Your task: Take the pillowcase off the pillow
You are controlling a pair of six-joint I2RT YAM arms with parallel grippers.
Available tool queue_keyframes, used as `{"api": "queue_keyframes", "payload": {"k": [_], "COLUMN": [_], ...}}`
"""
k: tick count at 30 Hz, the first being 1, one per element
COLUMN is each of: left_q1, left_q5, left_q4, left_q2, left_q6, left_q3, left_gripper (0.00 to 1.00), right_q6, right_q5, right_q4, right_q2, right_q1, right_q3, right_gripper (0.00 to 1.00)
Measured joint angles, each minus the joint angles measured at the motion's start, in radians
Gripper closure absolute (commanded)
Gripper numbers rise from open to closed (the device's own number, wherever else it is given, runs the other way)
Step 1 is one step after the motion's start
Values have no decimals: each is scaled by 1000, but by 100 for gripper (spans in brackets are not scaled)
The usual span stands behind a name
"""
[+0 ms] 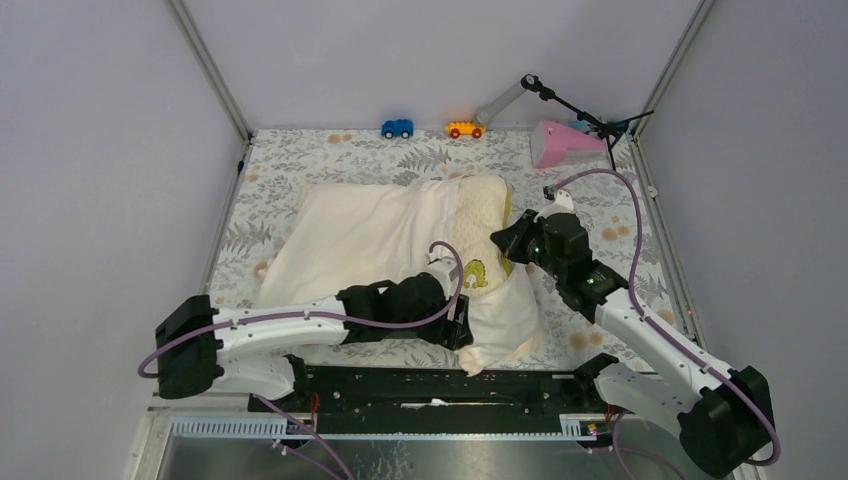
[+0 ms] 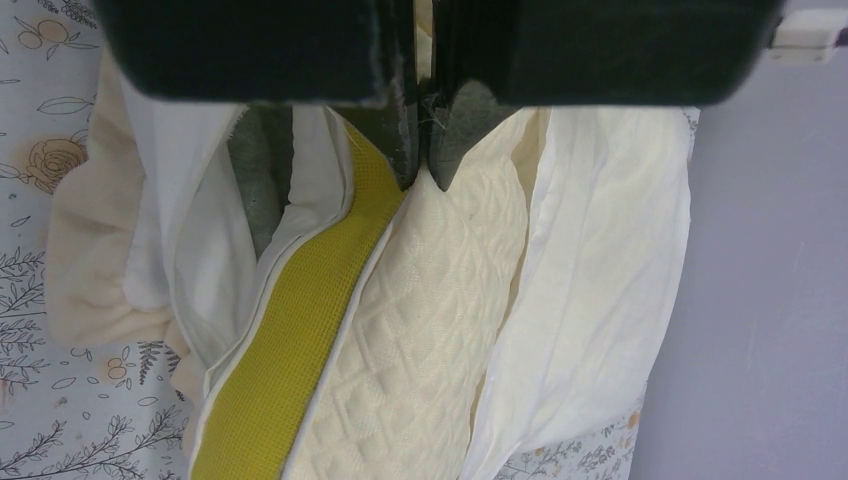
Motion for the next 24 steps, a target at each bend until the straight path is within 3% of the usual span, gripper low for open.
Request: {"api": "queue_keyframes", "payload": {"k": [2, 3, 8, 12, 24], "left_q1": [0, 0, 6, 26, 201], "left_q5": [-28, -39, -52, -132, -308], "left_q4": [-3, -5, 4, -84, -162], "left_q2": [27, 39, 74, 123, 105], "left_q6": [-31, -41, -60, -62, -101], "left_q3": [0, 0, 2, 29, 1], "left_gripper": [85, 100, 100, 100, 100], "right_q6": [0, 0, 0, 6, 3], "right_q5": [0, 2, 24, 64, 255], "right_q4": [0, 0, -21, -93, -253], "right_q2": [-1, -2, -14, -14, -56], "right_q1": [0, 0, 0, 1, 13], "right_q3": [0, 0, 5, 71, 261], "right_gripper": [100, 100, 100, 100, 100]}}
